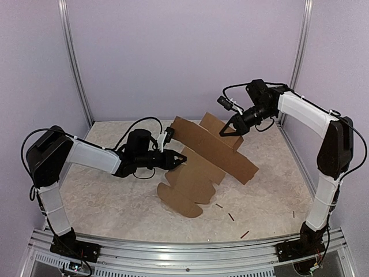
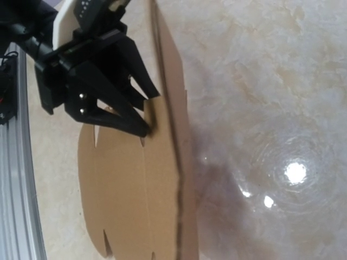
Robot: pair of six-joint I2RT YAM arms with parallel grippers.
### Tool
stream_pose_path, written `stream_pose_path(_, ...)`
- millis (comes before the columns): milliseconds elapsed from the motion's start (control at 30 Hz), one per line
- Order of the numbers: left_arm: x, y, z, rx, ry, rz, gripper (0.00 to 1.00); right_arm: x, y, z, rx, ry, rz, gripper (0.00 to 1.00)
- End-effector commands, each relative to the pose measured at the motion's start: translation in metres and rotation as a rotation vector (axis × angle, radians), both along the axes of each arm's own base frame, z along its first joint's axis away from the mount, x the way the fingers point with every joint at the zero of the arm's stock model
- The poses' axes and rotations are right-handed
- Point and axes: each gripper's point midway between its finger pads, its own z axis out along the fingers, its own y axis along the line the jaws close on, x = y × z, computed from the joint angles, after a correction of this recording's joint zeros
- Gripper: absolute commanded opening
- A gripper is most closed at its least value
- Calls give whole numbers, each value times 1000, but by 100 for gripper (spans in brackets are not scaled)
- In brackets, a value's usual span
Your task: Fold the paper box
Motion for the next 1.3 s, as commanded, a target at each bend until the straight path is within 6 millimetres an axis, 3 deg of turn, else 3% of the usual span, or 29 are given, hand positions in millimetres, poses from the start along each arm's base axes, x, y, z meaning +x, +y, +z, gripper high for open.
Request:
stream_pose_path(0, -7, -7, 13, 5, -101, -23, 25, -5, -1, 12, 33, -4, -2, 0)
stream_pose_path(233, -13, -20, 18, 167, -300, 16, 21, -8, -2, 5, 30, 26, -7, 0)
stream_pose_path(367, -13, -23, 13, 201, -294, 13, 19, -7, -1, 6, 31, 25, -10, 0)
stream_pose_path(633, -6, -10, 20, 22, -124, 23, 25, -6, -1, 3, 28, 32, -10, 0)
stream_pose_path(867, -2, -2, 21, -94, -38, -11, 16, -2, -3, -8, 0, 35, -20, 0)
stream_pose_path(967, -2, 1, 13, -106, -8, -9, 10, 13, -8, -18, -55, 17, -62, 7)
stream_pose_path(1133, -4, 4, 0, -110, 45, -23, 6, 35, -19, -13, -68, 0, -121, 17)
stream_pose_path(1267, -5, 7, -12, -100, 82, -12, 4, 64, -43, -18, -203, -106, -232, 35)
